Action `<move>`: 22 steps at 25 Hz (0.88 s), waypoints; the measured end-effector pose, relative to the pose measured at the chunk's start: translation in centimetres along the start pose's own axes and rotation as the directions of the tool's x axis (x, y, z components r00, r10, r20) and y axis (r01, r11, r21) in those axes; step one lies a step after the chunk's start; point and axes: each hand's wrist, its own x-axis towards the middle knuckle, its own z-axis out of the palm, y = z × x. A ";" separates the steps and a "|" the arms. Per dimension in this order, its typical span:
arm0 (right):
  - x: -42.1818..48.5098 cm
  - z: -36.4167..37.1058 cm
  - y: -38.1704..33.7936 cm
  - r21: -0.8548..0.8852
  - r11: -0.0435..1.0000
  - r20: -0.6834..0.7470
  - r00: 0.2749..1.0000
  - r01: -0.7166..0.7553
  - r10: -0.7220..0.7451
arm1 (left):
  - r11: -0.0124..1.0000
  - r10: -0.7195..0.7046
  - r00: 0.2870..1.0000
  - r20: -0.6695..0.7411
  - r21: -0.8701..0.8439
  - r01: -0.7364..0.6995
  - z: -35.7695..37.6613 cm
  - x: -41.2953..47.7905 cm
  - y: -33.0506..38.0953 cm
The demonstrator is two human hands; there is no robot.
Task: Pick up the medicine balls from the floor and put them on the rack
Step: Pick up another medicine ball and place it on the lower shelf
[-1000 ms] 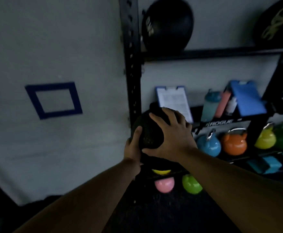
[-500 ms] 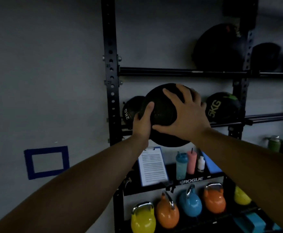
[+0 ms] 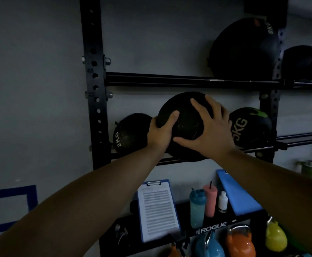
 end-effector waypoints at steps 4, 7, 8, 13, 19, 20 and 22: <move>2.3 7.4 5.4 0.087 0.993 0.023 0.997 -0.079 0.077 | 0.995 -0.003 1.000 -0.005 0.096 0.004 1.9 7.2 -3.1; 4.8 12.0 9.8 0.083 0.994 0.061 0.996 -0.065 0.060 | 0.992 -0.038 0.999 -0.034 0.123 0.042 3.8 11.6 -5.7; 5.6 13.4 11.3 0.079 0.994 0.103 0.993 -0.069 0.060 | 0.985 -0.058 0.997 -0.045 0.160 0.065 4.3 12.9 -6.6; 8.0 22.9 16.3 0.077 0.996 0.508 0.861 -0.040 -0.005 | 0.464 0.063 0.993 0.101 0.878 -0.119 5.5 18.5 -11.6; 11.4 31.0 17.6 0.158 0.984 0.355 0.926 0.079 -0.132 | -0.144 0.363 0.898 0.249 0.967 -0.210 4.5 22.7 -15.2; 11.3 31.7 17.9 0.174 0.981 0.328 0.935 0.083 -0.137 | -0.161 0.392 0.881 0.264 0.963 -0.217 4.5 22.8 -15.8; 11.5 32.3 18.5 0.185 0.979 0.321 0.936 0.084 -0.141 | -0.157 0.427 0.865 0.264 0.964 -0.217 4.8 23.2 -16.5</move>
